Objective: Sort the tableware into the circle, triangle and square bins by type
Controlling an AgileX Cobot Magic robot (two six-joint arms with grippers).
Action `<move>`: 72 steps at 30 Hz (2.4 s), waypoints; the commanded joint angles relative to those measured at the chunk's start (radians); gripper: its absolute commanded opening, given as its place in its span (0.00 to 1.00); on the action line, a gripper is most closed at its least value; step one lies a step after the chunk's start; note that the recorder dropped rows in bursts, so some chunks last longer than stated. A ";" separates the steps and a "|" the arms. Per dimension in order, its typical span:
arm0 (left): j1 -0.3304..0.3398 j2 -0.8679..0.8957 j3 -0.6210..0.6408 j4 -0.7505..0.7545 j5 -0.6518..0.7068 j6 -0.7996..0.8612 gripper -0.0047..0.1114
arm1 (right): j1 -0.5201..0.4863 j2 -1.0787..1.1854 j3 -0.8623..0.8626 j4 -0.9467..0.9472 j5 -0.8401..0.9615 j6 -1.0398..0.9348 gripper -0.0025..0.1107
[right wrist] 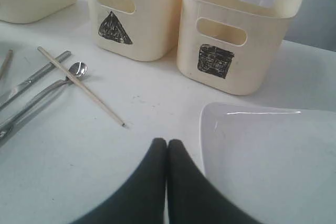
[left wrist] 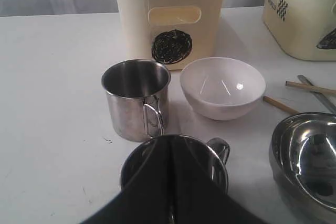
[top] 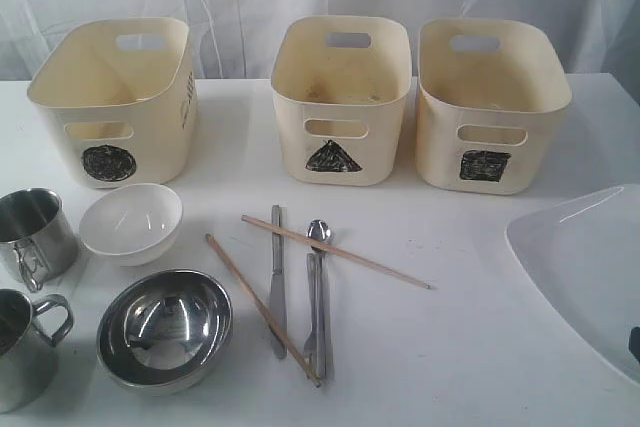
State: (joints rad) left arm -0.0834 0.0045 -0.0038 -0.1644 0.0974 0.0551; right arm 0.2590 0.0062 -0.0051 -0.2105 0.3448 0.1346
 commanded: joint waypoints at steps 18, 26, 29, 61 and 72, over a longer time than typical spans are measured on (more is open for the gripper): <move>0.002 -0.005 0.004 -0.384 -0.406 -0.336 0.04 | 0.002 -0.006 0.005 -0.001 -0.002 0.020 0.02; 0.002 0.620 -0.513 -0.828 -0.123 0.946 0.04 | 0.002 -0.006 0.005 -0.001 -0.002 0.020 0.02; 0.002 0.817 -0.566 -0.826 -0.084 1.011 0.04 | 0.002 -0.006 0.005 -0.001 -0.002 0.020 0.02; 0.002 0.892 -0.515 -1.580 -0.863 0.997 0.04 | 0.002 -0.006 0.005 -0.001 -0.002 0.020 0.02; 0.002 0.892 -0.513 -0.908 -0.534 0.139 0.04 | 0.002 -0.006 0.005 -0.001 -0.002 0.020 0.02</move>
State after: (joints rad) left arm -0.0825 0.9001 -0.5209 -1.3944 -0.5160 0.1769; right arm 0.2590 0.0062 -0.0051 -0.2105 0.3448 0.1490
